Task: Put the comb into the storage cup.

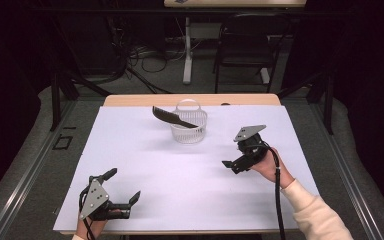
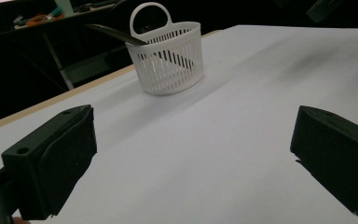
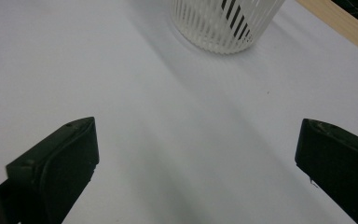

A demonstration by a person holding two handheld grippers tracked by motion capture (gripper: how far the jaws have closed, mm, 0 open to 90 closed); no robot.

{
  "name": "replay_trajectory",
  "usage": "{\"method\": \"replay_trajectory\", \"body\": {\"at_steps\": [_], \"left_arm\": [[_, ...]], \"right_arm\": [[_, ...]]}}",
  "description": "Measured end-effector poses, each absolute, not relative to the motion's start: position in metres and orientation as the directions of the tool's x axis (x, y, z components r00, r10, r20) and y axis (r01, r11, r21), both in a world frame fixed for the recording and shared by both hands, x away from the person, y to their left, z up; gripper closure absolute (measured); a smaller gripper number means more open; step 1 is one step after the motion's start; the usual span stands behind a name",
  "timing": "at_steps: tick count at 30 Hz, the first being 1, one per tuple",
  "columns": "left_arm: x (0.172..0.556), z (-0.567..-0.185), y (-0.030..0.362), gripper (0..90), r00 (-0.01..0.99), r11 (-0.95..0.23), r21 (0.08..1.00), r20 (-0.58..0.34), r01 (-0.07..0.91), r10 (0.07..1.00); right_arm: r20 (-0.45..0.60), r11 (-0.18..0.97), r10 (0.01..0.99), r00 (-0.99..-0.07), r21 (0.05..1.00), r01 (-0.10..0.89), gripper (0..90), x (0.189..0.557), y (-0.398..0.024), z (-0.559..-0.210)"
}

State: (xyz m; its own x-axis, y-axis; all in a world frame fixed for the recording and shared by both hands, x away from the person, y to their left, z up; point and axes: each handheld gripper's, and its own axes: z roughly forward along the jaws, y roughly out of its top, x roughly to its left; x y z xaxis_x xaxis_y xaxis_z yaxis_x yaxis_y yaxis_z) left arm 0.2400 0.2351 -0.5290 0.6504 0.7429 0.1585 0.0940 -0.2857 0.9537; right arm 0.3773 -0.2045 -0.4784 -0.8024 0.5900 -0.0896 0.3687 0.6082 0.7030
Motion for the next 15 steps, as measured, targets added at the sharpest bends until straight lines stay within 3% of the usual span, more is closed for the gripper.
{"method": "replay_trajectory", "body": {"at_steps": [15], "left_arm": [[0.24, -0.529, 0.234, 0.2, 0.654, -0.291, 0.952, 0.163, 0.092, 0.739]], "right_arm": [[-0.078, 0.596, 0.614, -0.785, 0.698, 0.397, 0.0, 0.353, -0.226, -0.492]]}}
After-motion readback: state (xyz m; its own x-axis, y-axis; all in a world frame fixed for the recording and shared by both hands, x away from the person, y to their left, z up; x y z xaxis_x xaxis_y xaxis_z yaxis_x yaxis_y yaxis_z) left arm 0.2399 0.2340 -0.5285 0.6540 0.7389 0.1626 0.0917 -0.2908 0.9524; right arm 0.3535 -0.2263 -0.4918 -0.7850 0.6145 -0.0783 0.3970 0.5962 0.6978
